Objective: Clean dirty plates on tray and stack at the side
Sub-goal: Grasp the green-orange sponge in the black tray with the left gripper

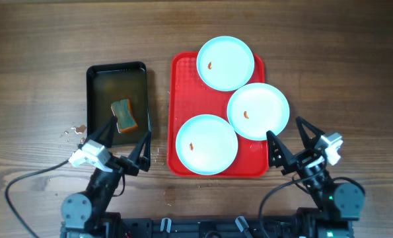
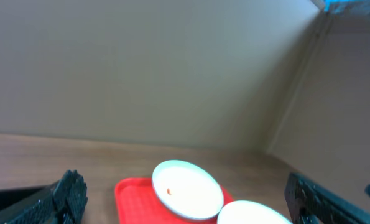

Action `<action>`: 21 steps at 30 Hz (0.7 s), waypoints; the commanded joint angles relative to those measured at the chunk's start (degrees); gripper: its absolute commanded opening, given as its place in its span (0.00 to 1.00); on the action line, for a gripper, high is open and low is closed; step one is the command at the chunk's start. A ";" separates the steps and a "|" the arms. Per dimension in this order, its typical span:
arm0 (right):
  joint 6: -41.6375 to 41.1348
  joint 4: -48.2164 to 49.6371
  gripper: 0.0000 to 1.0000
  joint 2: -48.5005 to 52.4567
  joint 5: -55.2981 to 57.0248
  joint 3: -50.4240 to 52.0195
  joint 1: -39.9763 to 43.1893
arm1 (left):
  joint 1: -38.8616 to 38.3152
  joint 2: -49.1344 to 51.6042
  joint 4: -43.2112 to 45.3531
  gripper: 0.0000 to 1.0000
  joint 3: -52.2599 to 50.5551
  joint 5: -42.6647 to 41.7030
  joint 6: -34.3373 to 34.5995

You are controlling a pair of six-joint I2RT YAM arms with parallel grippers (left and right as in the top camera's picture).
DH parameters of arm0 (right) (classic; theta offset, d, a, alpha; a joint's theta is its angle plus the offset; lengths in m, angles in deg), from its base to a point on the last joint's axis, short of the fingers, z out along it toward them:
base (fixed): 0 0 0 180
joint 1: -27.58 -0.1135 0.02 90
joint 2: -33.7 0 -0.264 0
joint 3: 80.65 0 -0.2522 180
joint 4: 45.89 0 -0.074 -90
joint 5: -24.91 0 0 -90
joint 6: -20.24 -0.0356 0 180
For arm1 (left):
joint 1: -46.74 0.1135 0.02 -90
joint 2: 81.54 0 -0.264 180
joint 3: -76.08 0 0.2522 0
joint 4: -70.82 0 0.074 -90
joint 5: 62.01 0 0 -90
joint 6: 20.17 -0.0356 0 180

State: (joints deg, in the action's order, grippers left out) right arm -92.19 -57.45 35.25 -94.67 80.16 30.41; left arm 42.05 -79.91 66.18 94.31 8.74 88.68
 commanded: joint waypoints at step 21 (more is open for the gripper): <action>10.36 -56.63 0.97 63.93 0.02 -56.48 0.11 | 2.10 75.45 -56.30 0.64 52.52 20.79 7.13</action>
State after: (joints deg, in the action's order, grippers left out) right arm -84.09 -114.15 99.29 -99.00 24.32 30.56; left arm 43.86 -12.37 9.03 146.48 24.11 94.89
